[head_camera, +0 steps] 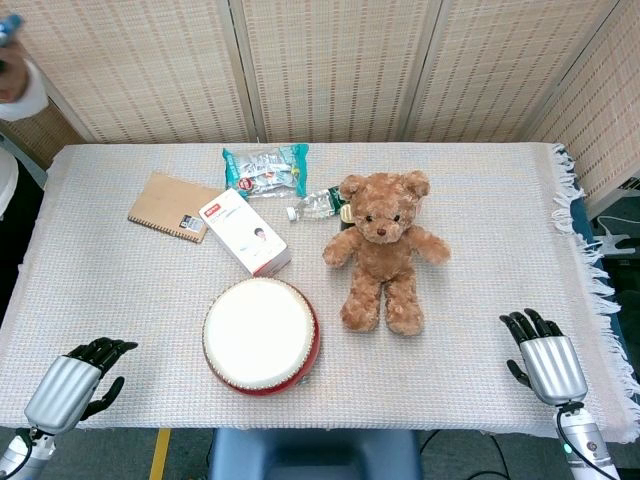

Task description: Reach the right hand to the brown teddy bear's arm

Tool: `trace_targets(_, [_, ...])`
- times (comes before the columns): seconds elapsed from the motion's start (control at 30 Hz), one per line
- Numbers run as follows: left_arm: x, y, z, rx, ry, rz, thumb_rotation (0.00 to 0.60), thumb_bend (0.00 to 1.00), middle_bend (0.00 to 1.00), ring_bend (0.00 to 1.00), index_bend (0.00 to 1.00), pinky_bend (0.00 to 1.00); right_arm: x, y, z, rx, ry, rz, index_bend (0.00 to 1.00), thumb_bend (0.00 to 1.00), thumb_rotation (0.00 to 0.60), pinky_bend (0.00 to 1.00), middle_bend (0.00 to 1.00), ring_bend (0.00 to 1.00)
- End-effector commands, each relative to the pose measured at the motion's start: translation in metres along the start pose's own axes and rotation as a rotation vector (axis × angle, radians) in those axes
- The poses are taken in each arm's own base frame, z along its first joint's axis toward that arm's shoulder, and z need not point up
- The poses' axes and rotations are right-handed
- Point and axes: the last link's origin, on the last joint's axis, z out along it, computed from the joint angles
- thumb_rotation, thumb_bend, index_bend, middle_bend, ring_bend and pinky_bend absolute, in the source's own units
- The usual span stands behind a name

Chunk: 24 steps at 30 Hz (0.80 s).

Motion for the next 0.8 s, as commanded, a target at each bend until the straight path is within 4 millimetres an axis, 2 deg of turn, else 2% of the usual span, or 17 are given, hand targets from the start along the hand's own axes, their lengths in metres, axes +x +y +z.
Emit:
trace_targets(0.03, [0.001,0.0,0.0,0.002,0.001,-0.004,0.6,0.44,0.3,0.27,0.24,0.49,-0.001,0.001,0.001,-0.006,-0.001,-0.002,0.23,0.11,0.6,0.34,0.23,0.15])
trace_targets(0.3, [0.003,0.001,-0.001,-0.001,0.011,-0.008,0.6,0.43,0.3,0.27,0.25,0.49,-0.002,0.0,0.009,-0.019,0.02,0.008,0.23,0.11,0.6,0.34,0.23,0.15])
trace_targets(0.43, [0.001,-0.002,0.0,0.007,0.002,-0.013,0.6,0.43,0.3,0.27,0.25,0.49,-0.001,-0.005,0.025,-0.019,0.108,0.04,0.23,0.11,0.6,0.36,0.23,0.15])
trace_targets(0.6, [-0.001,-0.006,0.003,0.024,-0.013,-0.015,0.6,0.43,0.3,0.27,0.25,0.49,-0.003,-0.007,0.071,-0.029,0.263,0.018,0.26,0.11,0.6,0.39,0.23,0.15])
trace_targets(0.8, [0.002,-0.001,-0.003,0.006,0.003,-0.014,0.6,0.43,0.31,0.27,0.25,0.49,-0.015,-0.017,0.122,0.002,0.324,0.008,0.26,0.11,0.6,0.41,0.23,0.15])
